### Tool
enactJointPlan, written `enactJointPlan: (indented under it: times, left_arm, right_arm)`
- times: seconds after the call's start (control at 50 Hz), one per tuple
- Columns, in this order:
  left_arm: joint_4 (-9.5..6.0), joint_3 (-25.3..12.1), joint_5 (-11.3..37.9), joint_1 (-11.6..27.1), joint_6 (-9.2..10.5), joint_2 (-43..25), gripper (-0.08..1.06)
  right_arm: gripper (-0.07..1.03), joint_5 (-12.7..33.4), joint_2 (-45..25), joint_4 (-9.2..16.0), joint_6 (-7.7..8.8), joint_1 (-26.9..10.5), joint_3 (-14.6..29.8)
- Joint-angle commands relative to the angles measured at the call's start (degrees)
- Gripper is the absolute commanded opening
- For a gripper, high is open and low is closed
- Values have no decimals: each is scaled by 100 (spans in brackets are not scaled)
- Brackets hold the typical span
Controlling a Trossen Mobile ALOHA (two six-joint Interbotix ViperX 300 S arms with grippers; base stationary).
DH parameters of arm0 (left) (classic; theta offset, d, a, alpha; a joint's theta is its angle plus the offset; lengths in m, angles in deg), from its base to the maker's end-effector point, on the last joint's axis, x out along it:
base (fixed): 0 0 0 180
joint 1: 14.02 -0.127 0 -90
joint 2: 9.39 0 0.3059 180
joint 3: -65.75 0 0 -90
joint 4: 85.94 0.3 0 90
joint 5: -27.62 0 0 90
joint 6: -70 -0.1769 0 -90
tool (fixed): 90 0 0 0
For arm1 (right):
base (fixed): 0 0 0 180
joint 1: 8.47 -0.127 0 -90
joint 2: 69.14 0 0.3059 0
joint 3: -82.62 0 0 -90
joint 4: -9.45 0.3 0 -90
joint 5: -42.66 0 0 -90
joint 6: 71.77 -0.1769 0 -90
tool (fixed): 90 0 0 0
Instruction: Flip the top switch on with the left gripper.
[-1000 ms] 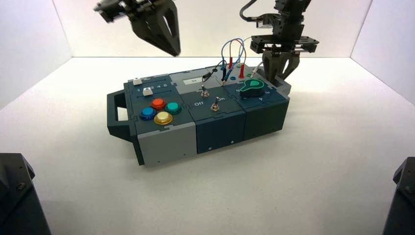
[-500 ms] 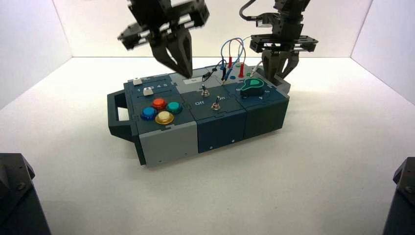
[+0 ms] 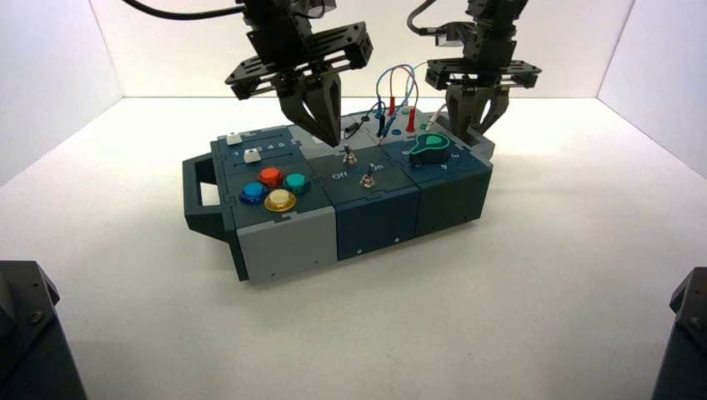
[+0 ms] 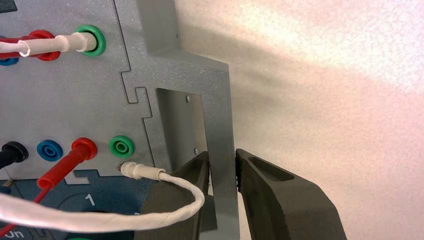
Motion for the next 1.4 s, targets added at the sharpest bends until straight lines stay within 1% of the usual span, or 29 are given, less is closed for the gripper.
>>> enactJointPlan:
  times: [0.02, 0.32, 0.56, 0.88, 0.94, 1.06, 1.4]
  left_arm:
    - [-18, -220, -26, 26, 18, -18, -3]
    - [-9, -281, -18, 35, 18, -202, -3]
    - [-18, -404, -26, 53, 18, -220, -3]
    - [-26, -606, 44, 220, 18, -343, -3]
    - [-79, -615, 44, 272, 18, -369, -3]
    - [-132, -633, 44, 343, 9, -413, -3]
    - [-229, -703, 53, 431, 9, -413, -3]
  right_arm:
    - [-2, -35, 114, 26, -9, 53, 272]
    - [-2, -26, 114, 35, -9, 62, 290]
    - [-2, -35, 114, 35, 0, 62, 281]
    - [-2, -26, 114, 44, 0, 53, 255]
    - [-2, -26, 114, 44, 0, 53, 255]
    - [-2, -26, 105, 53, 0, 53, 272]
    - [-2, -26, 44, 88, 18, 44, 246]
